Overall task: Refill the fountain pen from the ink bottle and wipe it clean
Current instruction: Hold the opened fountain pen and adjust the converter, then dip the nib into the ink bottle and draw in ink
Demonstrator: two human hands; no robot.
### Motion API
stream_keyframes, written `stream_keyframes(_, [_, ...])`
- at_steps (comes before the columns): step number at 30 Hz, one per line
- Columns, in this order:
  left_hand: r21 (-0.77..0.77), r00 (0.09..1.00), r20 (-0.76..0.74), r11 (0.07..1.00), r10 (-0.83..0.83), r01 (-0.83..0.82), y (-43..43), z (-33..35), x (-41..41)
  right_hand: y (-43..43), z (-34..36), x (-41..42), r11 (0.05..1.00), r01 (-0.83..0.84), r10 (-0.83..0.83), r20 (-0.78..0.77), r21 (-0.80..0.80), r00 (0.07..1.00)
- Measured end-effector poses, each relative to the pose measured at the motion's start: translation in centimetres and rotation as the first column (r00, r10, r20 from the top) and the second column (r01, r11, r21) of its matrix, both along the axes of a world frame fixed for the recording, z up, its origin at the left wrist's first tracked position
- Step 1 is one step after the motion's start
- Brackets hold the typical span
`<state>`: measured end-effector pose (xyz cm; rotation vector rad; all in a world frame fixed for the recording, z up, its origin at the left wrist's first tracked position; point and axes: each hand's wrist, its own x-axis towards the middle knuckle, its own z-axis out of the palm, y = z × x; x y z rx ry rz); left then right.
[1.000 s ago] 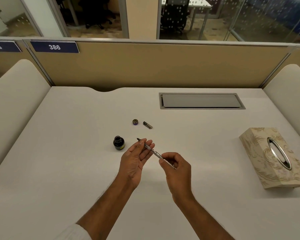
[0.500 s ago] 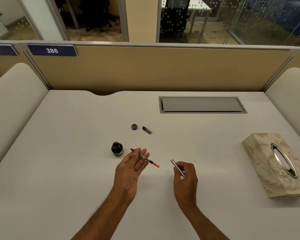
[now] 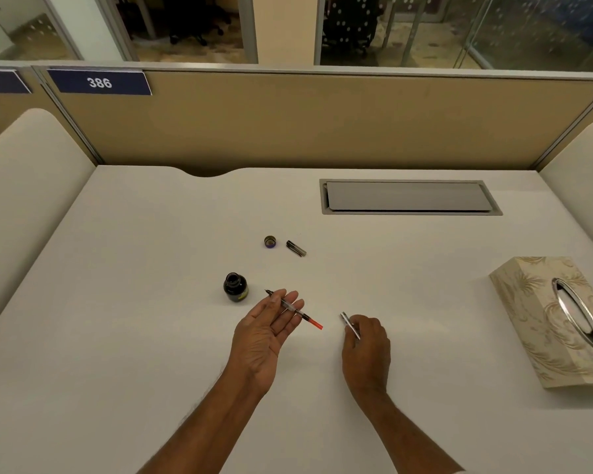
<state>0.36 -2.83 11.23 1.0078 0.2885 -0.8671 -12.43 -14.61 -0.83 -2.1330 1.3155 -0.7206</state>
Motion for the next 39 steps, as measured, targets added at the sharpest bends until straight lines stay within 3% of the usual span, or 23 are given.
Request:
stream_keyframes(5, [0.015,1.0,-0.016,1.0,0.001,0.0,0.1,-0.1,0.3,-0.1,-0.5,0.1,0.997,-0.017,0.009,-0.108,-0.073,0.994])
stream_keyframes(21, [-0.012,0.999,-0.05,1.0,-0.016,0.015,0.8,-0.2,1.0,-0.5,-0.5,-0.2,0.998,-0.049,0.046,-0.082,-0.036,0.996])
stream_keyframes(27, [-0.019,0.999,-0.05,1.0,-0.019,0.018,1.4,-0.3,1.4,-0.1,0.6,-0.6,1.0,-0.015,0.015,0.021,0.025,1.0])
stream_keyframes(30, [-0.031,0.998,-0.052,0.999,-0.016,0.014,1.7,-0.3,1.6,1.1,2.7,-0.5,0.995,-0.025,0.009,0.158,0.101,0.987])
stream_keyframes(34, [-0.04,0.999,-0.051,0.999,-0.013,0.011,2.1,-0.3,2.0,4.6,7.8,0.3,0.958,-0.145,0.039,0.386,0.249,0.922])
stream_keyframes(39, [-0.061,0.999,-0.046,0.998,-0.004,0.001,2.5,0.0,2.3,7.7,11.8,1.7,0.906,-0.267,0.096,0.456,0.327,0.885])
